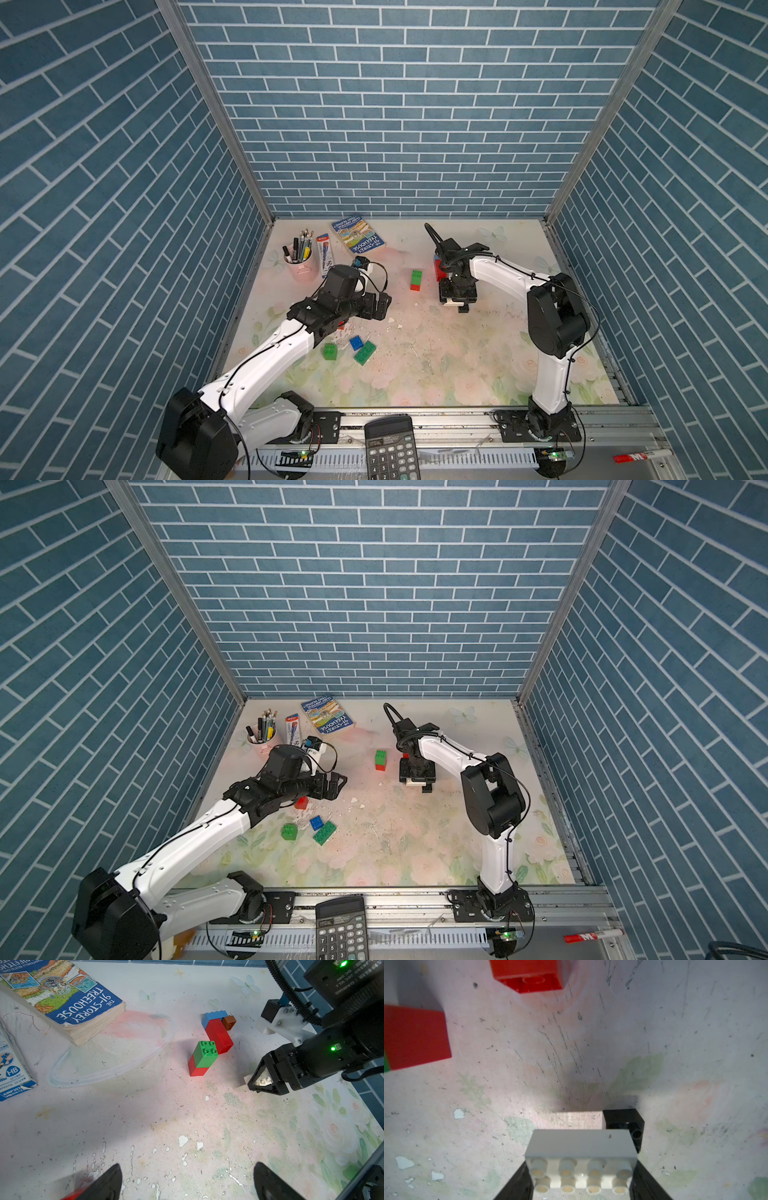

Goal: Assemble the letter r with lego
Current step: Adjust the lego brick at the center of the board, then assemble the lego brick with the lego brick.

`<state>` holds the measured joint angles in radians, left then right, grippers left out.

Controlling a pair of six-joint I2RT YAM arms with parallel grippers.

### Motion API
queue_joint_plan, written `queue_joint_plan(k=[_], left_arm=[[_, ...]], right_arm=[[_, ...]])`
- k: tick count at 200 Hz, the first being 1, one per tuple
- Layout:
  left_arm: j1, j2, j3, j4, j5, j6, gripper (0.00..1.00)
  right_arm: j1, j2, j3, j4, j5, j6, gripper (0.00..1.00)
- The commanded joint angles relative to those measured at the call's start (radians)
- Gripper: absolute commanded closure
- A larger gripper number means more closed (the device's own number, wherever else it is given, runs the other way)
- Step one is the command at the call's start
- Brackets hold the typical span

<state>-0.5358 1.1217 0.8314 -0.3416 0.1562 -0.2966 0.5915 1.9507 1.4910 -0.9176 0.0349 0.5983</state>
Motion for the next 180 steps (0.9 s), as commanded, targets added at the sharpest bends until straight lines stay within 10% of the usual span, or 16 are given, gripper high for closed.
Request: queue_joint_plan(k=[1,180], left_arm=[[0.009,0.001,0.025,0.001,0.005,0.013,0.00],[0.012,-0.028,0.016,-0.037,-0.010,0.012,0.00]], right_arm=[[-0.007,0.016,-0.024,-0.001,-0.006,0.024,0.79],[-0.012,-0.001,-0.180,0.109,-0.030,0.086,0.83]])
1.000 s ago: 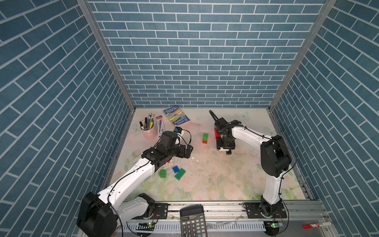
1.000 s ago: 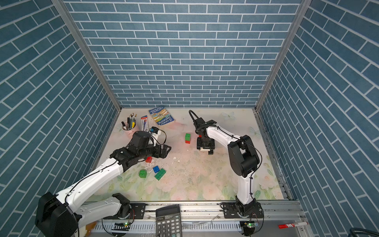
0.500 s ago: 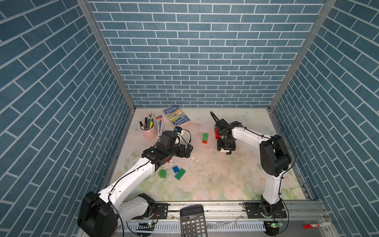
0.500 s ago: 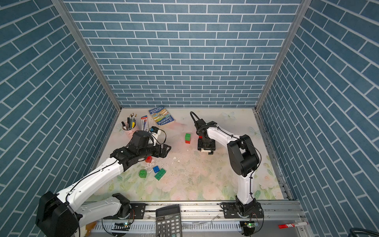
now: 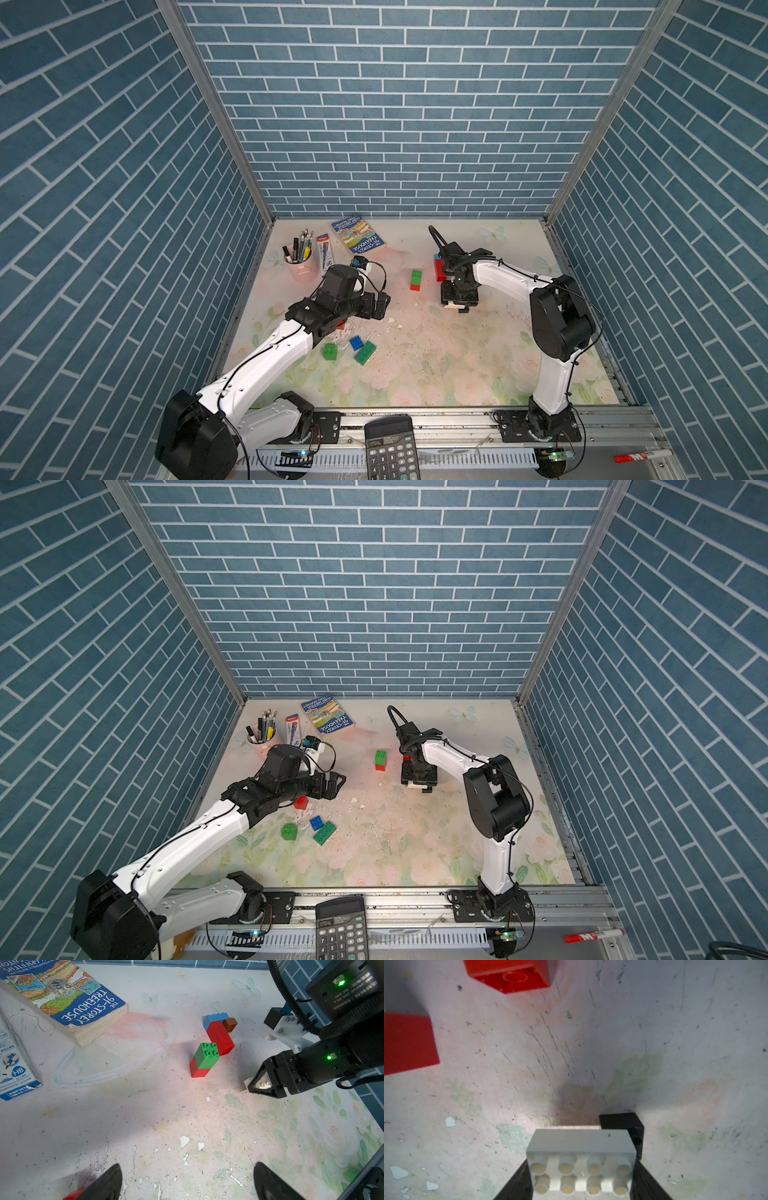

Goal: Assemble the letter r with lego
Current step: Assemble the lego brick with the lego brick.

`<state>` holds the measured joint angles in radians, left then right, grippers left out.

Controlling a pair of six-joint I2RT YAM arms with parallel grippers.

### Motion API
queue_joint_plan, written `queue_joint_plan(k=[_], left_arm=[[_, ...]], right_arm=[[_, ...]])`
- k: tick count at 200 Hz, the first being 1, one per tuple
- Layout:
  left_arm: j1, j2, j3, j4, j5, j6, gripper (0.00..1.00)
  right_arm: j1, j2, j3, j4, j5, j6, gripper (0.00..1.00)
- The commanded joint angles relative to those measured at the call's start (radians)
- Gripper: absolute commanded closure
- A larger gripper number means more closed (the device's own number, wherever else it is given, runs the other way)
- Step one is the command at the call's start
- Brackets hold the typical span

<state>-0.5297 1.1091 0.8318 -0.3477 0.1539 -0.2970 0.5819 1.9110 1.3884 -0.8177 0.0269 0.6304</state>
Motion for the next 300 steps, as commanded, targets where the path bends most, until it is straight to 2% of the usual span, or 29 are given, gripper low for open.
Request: queue_joint_plan(k=[1,62,128,199,255,300], left_arm=[[0.006,-0.015,0.015,-0.031,-0.008,0.013,0.01],[0.010,-0.016,0.016,-0.034,-0.007,0.018,0.00],[0.013,-0.037,0.005,-0.042,-0.007,0.021,0.00],[0.026,-0.031,0.018,-0.053,0.005,0.038,0.00],[0.066,-0.009,0.039,-0.063,0.040,0.059,0.00],[0.108,0.006,0.048,-0.054,0.076,0.076,0.00]], right_arm=[[-0.002,0.037,-0.080,0.010,-0.020,0.055,0.82],[0.004,-0.001,-0.147,0.068,0.002,0.072,0.84],[0.006,0.048,-0.122,0.032,0.018,0.081,0.86],[0.004,0.102,-0.153,0.071,0.004,0.106,0.98],[0.006,0.143,-0.113,0.041,0.024,0.115,1.00],[0.005,0.089,-0.037,-0.019,0.043,0.118,1.00]])
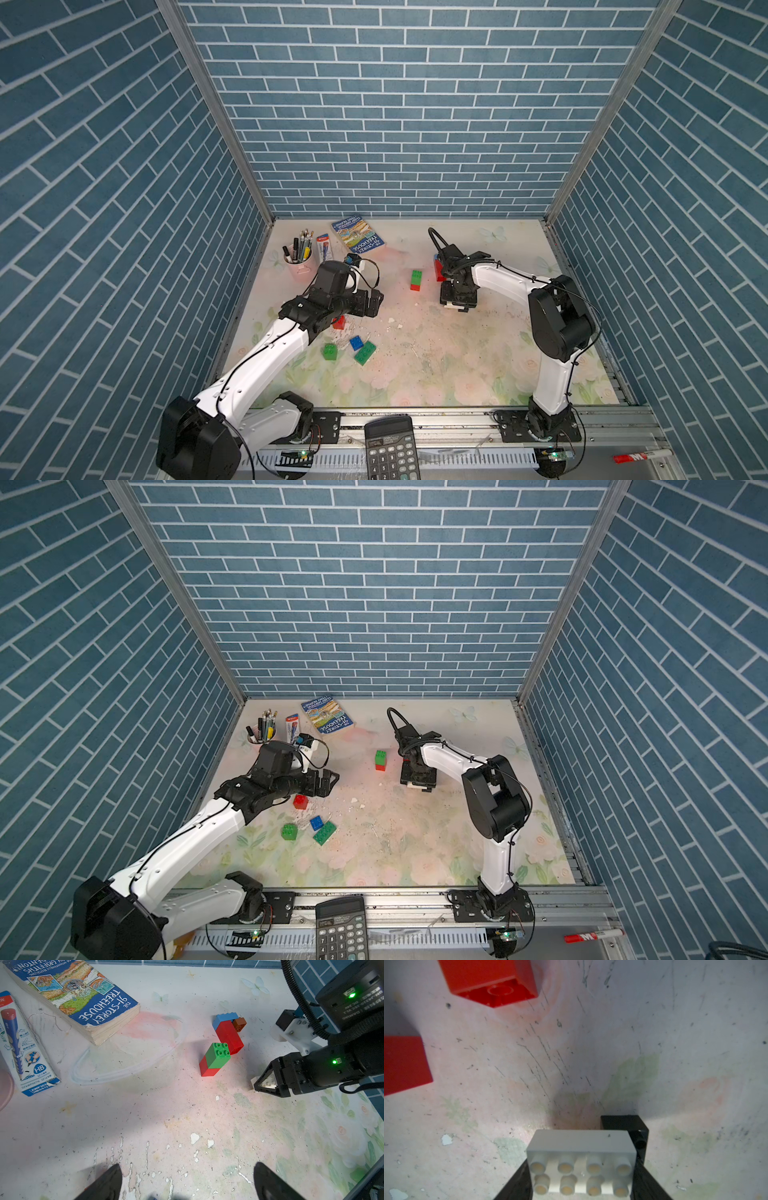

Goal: Assemble the letter r with lego
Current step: Assemble the lego brick with the lego brick.

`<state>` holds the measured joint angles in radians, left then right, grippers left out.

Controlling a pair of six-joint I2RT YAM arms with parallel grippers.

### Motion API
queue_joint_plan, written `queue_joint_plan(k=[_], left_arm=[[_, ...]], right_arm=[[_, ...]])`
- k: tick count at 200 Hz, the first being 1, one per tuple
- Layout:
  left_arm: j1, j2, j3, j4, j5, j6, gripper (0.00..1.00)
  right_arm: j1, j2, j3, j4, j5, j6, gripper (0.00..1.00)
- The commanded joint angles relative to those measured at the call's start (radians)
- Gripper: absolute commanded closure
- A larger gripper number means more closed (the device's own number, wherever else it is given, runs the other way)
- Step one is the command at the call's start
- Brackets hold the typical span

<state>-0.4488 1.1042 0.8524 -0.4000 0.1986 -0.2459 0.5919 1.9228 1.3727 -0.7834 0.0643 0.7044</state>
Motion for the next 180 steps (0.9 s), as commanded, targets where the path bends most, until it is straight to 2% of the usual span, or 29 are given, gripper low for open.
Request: queue_joint_plan(k=[1,53,123,180], left_arm=[[0.028,0.012,0.029,-0.001,0.033,0.025,0.00],[0.080,0.038,0.041,0.024,0.093,0.046,0.01],[0.124,0.069,0.061,0.035,0.143,0.086,0.00],[0.134,0.080,0.057,0.063,0.140,0.083,0.00]], right_arm=[[-0.005,0.077,-0.019,-0.055,0.007,0.044,1.00],[-0.004,0.034,0.109,-0.114,0.014,0.049,1.00],[0.000,0.007,0.165,-0.164,0.005,0.063,1.00],[0.014,0.077,0.424,-0.329,0.025,0.007,1.00]])
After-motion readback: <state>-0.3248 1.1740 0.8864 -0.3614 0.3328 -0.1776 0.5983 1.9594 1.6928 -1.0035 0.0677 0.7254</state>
